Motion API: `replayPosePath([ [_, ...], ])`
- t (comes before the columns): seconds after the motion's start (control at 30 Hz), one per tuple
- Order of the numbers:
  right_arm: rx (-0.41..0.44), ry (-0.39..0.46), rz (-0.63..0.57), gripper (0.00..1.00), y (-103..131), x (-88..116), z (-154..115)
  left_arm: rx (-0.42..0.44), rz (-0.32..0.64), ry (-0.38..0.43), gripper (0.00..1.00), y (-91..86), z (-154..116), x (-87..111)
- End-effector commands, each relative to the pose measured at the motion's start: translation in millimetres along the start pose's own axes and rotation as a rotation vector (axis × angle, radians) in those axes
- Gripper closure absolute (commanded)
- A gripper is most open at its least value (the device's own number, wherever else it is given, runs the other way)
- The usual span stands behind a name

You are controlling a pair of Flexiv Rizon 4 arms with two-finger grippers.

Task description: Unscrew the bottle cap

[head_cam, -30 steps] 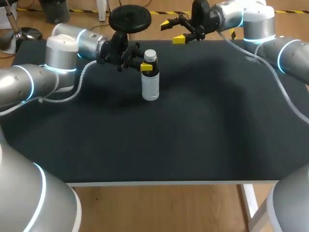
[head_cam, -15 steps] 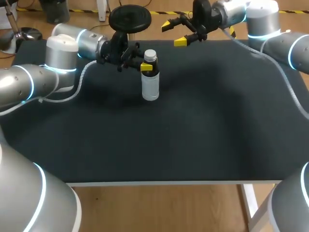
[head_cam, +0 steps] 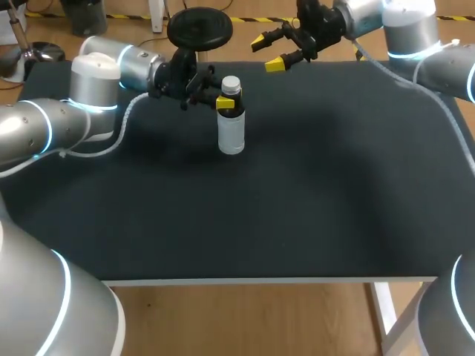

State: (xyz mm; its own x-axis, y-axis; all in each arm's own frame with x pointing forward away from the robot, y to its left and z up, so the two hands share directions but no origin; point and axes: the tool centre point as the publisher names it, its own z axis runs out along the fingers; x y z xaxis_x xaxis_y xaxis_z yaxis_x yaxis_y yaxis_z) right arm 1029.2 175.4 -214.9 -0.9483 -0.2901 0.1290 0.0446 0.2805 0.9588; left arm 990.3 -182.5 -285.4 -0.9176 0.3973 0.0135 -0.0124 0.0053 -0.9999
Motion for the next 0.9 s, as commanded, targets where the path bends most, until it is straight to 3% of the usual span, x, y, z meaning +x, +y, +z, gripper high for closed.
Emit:
replayPosePath([
  [0.03, 0.041, -1.194, 0.014, 0.0, 3, 4, 4, -0.001, 0.002, -0.002, 1.0, -0.1, 1, 0.7],
  [0.57, 0.02, -1.204, 0.036, 0.0, 0, 2, 7, -0.001, 0.002, -0.002, 1.0, -0.1, 1, 0.7],
  [0.9, 0.0, -1.17, 0.042, 0.0, 4, 0, 28, -0.001, 0.002, -0.002, 1.0, -0.1, 1, 0.7],
])
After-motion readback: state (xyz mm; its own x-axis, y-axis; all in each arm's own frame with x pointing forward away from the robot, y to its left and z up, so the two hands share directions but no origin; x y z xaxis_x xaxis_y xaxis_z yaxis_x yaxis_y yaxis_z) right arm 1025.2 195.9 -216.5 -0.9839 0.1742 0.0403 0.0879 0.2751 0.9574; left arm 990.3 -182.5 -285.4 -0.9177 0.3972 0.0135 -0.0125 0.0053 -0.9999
